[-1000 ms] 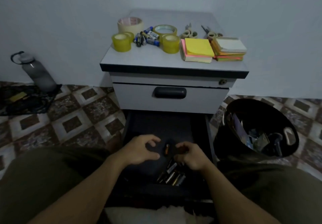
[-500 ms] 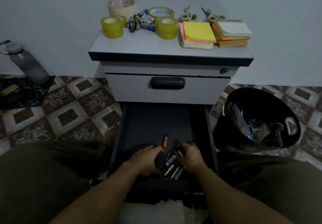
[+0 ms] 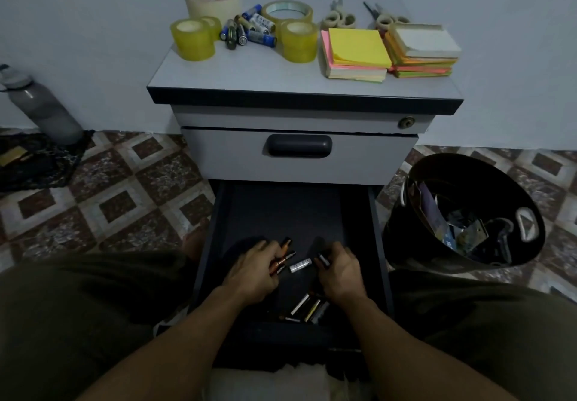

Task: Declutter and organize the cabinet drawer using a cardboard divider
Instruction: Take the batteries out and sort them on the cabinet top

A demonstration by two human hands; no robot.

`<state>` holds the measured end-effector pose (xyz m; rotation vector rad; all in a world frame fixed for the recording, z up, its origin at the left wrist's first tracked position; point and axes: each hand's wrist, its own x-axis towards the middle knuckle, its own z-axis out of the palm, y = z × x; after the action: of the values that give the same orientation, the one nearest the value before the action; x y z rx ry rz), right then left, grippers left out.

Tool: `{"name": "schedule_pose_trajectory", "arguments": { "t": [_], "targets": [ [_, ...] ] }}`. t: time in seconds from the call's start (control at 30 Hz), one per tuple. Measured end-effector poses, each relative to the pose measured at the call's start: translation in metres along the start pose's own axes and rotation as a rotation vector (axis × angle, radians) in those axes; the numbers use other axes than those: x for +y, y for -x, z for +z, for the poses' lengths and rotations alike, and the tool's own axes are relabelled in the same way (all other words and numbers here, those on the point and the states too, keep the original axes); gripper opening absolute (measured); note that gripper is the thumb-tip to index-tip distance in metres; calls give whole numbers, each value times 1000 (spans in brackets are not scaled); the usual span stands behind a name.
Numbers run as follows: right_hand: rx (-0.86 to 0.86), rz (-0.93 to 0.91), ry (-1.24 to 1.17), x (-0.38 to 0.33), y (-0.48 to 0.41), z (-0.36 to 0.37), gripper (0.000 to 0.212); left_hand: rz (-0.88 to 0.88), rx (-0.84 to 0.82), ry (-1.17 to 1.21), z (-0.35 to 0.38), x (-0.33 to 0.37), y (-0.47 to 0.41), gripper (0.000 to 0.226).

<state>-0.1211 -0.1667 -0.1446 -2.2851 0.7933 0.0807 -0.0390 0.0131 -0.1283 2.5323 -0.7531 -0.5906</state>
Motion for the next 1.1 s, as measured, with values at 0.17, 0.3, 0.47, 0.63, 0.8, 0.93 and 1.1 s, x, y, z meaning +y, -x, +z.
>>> {"name": "schedule_pose_trajectory", "arguments": {
  "t": [0.17, 0.3, 0.47, 0.63, 0.8, 0.93, 1.1],
  "targets": [
    [-40, 5, -8, -2, 1, -2, 32, 5, 24, 26, 4, -2, -1, 36],
    [-73, 3, -106, -3, 2, -4, 22, 19, 48, 33, 2, -4, -1, 26],
    [-52, -29, -163, -4, 3, -6, 17, 28, 21, 127, 3, -9, -1, 22],
    [-50, -1, -205, -5, 3, -5, 14, 24, 26, 207, 3, -11, -1, 23],
    [-15, 63, -331, -7, 4, -6, 9, -79, 62, 371, -2, -13, 4, 29],
    [8, 103, -399, -13, 5, -9, 11, -160, 123, 466, -12, -13, 10, 30],
    [22, 61, -434, -28, 7, -15, 11, -199, 171, 621, -38, 0, 17, 30]
  ]
}}
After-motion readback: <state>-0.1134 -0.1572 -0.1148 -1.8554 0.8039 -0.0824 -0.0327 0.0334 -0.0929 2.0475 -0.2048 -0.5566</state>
